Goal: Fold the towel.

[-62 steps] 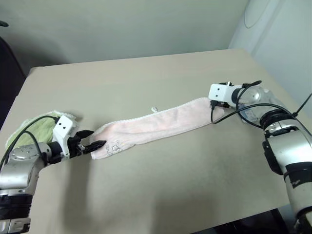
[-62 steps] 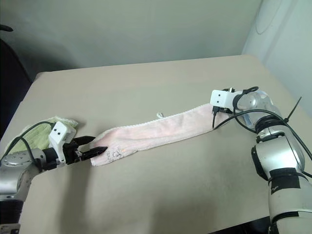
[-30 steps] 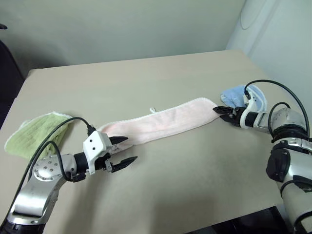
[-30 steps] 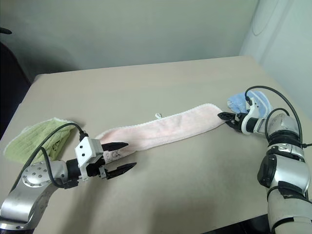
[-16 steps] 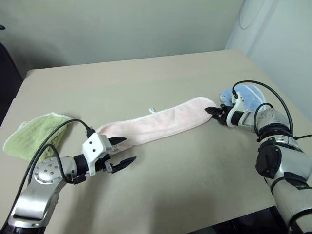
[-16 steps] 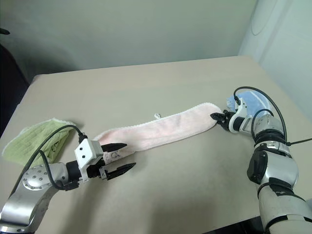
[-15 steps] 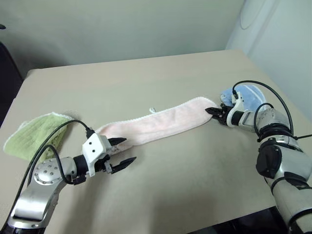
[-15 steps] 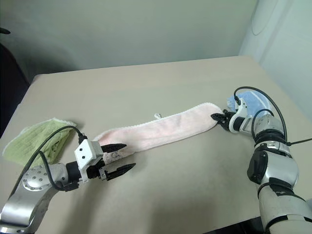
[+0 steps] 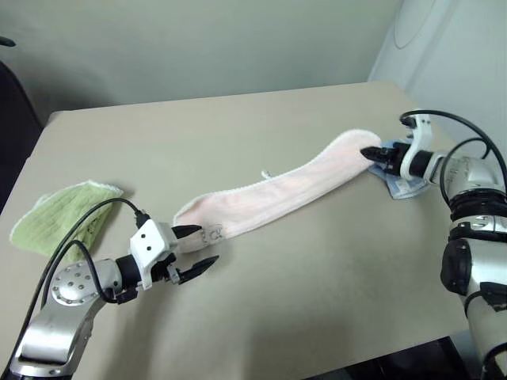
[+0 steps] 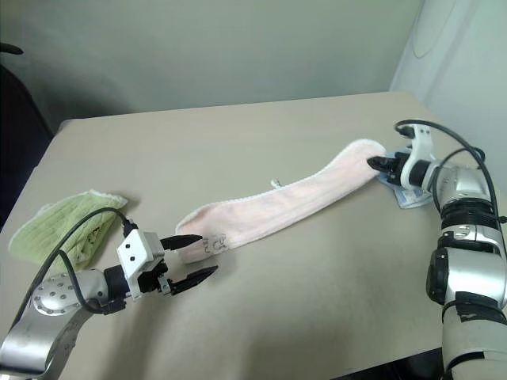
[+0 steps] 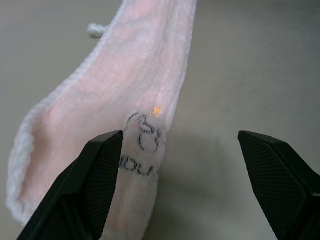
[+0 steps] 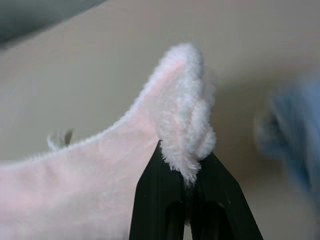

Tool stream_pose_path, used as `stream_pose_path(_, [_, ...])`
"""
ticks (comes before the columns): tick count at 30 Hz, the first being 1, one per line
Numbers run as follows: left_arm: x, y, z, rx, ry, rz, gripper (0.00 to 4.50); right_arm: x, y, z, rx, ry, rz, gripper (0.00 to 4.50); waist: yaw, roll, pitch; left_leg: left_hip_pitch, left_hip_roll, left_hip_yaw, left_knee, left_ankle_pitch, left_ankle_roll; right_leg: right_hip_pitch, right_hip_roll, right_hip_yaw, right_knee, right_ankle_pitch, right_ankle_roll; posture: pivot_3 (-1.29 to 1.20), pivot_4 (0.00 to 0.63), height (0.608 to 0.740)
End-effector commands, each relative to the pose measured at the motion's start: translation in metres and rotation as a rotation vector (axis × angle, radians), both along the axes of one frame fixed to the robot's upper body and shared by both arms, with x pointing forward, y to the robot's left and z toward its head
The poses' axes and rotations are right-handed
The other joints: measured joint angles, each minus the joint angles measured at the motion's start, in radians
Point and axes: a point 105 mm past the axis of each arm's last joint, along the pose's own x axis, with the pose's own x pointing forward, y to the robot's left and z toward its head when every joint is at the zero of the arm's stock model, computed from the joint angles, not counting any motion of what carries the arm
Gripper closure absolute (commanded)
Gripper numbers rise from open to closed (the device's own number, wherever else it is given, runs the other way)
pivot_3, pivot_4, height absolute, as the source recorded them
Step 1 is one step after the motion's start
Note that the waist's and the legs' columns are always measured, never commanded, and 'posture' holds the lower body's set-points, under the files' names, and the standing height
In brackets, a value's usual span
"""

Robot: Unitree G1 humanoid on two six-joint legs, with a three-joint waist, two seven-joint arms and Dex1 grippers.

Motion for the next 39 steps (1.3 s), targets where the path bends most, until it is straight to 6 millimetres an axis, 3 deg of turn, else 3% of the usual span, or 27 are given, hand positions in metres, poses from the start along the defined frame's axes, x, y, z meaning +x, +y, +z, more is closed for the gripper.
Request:
stream_pose_path(1, [0.004, 0.002, 0.009, 0.007, -0.052, 0.011, 0.51, -0.014, 0.049, 0.016, -0.242, -0.182, 0.277, 4.47, 0.0, 0.0, 0.0, 0.0, 0.0, 0.0, 0.0, 0.001, -0.002, 0.0, 0.0, 0.0, 0.0, 0.0, 0.0, 0.0, 0.15, 0.74])
stream_pose_path(7, [0.006, 0.004, 0.013, -0.005, -0.071, 0.033, 0.51, -0.058, 0.119, -0.033, -0.635, -0.323, 0.714, 4.47, 0.004, 0.0, 0.0, 0.0, 0.0, -0.001, 0.001, 0.003, -0.005, 0.001, 0.0, -0.001, -0.002, 0.0, 0.0, 0.0, 0.15, 0.74])
stream_pose_path(11, [0.004, 0.002, 0.013, -0.02, -0.074, 0.047, 0.51, -0.062, 0.138, -0.059, -0.693, -0.331, 0.762, 4.47, 0.003, 0.0, 0.0, 0.0, 0.0, -0.001, 0.002, 0.003, -0.005, 0.002, -0.001, -0.001, -0.002, 0.001, 0.001, 0.0, 0.15, 0.74])
stream_pose_path(14, [0.002, 0.003, 0.013, -0.03, -0.076, 0.062, 0.51, -0.063, 0.14, -0.069, -0.684, -0.308, 0.779, 4.47, 0.005, -0.001, 0.0, 0.0, 0.0, -0.001, 0.002, 0.003, -0.005, 0.002, -0.001, -0.001, -0.002, 0.001, 0.002, 0.0, 0.15, 0.74])
stream_pose_path(17, [-0.002, 0.005, 0.015, -0.063, -0.078, 0.089, 0.51, -0.068, 0.141, -0.068, -0.57, -0.229, 0.796, 3.7, 0.005, -0.001, 0.0, 0.0, 0.0, -0.001, 0.002, 0.003, -0.005, 0.002, -0.001, -0.001, -0.003, 0.001, 0.002, 0.0, 0.15, 0.74])
stream_pose_path(22, [-0.004, 0.007, 0.024, -0.207, -0.079, 0.152, 0.51, -0.069, 0.137, -0.035, -0.336, -0.206, 0.74, 1.98, 0.007, -0.001, 0.0, 0.0, 0.0, 0.0, 0.002, 0.004, -0.007, 0.002, -0.001, -0.001, -0.003, 0.001, 0.002, 0.0, 0.15, 0.74])
stream_pose_path(26, [-0.007, 0.022, 0.043, -0.54, -0.033, 0.259, 0.51, -0.074, 0.123, -0.007, -0.119, -0.195, 0.703, 1.98, 0.008, -0.001, 0.0, 0.0, 0.0, 0.0, 0.002, 0.004, -0.008, 0.003, -0.001, -0.001, -0.003, 0.001, 0.002, 0.0, 0.15, 0.74])
stream_pose_path(30, [-0.01, 0.042, 0.038, -0.731, 0.049, 0.379, 0.51, -0.056, 0.115, 0.004, 0.044, -0.135, 0.582, 2.92, 0.007, -0.001, 0.0, 0.002, 0.0, 0.0, 0.002, 0.005, -0.009, 0.005, -0.001, -0.001, -0.003, 0.001, 0.002, 0.0, 0.15, 0.74])
stream_pose_path(34, [-0.011, 0.05, 0.023, -0.818, 0.137, 0.472, 0.51, -0.038, 0.118, -0.03, -0.063, -0.121, 0.52, 4.4, 0.006, -0.001, -0.001, 0.004, 0.0, 0.0, 0.002, 0.005, -0.009, 0.005, -0.001, 0.0, -0.003, 0.0, 0.002, 0.0, 0.15, 0.74])
stream_pose_path(39, [-0.008, 0.053, 0.01, -0.975, 0.236, 0.593, 0.51, -0.024, 0.128, -0.094, -0.213, -0.074, 0.477, 4.46, 0.006, -0.001, -0.001, 0.003, 0.0, 0.0, 0.002, 0.005, -0.009, 0.004, -0.001, -0.001, -0.002, 0.0, 0.002, 0.0, 0.15, 0.74])
